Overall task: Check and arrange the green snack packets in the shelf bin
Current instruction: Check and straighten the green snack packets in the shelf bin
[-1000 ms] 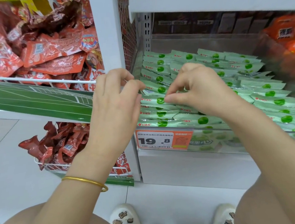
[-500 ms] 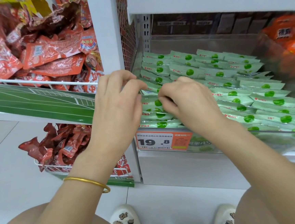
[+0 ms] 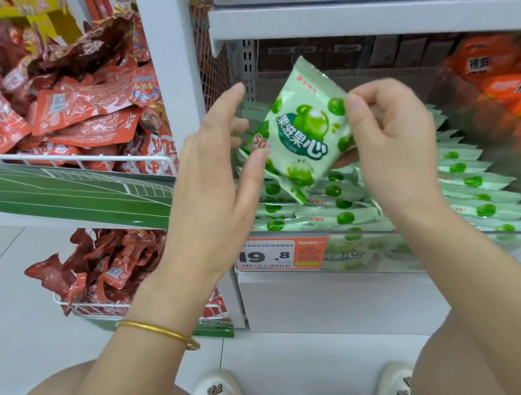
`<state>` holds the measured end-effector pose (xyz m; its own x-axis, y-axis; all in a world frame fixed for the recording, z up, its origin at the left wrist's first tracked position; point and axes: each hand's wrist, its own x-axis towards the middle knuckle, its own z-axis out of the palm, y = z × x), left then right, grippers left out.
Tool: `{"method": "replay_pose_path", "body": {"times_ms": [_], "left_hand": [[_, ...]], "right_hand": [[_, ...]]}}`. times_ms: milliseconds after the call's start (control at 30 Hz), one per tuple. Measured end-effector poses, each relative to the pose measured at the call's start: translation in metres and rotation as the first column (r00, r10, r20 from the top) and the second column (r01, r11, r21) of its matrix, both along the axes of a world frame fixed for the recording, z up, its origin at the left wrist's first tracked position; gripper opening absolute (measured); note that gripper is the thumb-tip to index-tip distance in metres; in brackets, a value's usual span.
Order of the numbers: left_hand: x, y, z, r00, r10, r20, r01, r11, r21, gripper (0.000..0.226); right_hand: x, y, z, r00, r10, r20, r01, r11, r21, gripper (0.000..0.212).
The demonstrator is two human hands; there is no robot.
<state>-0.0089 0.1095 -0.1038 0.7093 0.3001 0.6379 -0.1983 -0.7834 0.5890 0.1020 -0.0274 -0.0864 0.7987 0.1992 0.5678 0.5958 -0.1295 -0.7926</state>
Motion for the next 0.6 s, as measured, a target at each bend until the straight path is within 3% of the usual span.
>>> {"method": "replay_pose_path", "body": {"times_ms": [67, 167, 300, 434, 600], "left_hand": [[0.005, -0.008, 0.002, 0.995, -0.100, -0.029, 0.098, 0.993, -0.067, 0.055], [0.014, -0.020, 0.002, 0.969, -0.235, -0.079, 0.224, 0.967, -0.123, 0.058], [0.024, -0.025, 0.001, 0.958, -0.276, -0.080, 0.245, 0.930, -0.273, 0.055], [0.030, -0.029, 0.002, 0.932, -0.353, -0.086, 0.280, 0.848, -0.449, 0.059], [0.031, -0.029, 0.004, 0.886, -0.445, -0.126, 0.338, 0.809, -0.482, 0.072]], "right_hand": [[0.000, -0.008, 0.003, 0.981, 0.101, -0.168, -0.092, 0.994, 0.060, 0.020], [-0.001, -0.016, 0.006, 0.946, 0.181, -0.270, -0.146, 0.979, 0.144, 0.019], [0.005, -0.029, 0.006, 0.924, 0.294, -0.246, -0.272, 0.955, 0.122, 0.012], [0.010, -0.036, 0.000, 0.919, 0.367, -0.143, -0.361, 0.930, 0.066, 0.035], [0.026, -0.036, -0.010, 0.901, 0.381, -0.208, -0.352, 0.922, 0.162, 0.032]]}}
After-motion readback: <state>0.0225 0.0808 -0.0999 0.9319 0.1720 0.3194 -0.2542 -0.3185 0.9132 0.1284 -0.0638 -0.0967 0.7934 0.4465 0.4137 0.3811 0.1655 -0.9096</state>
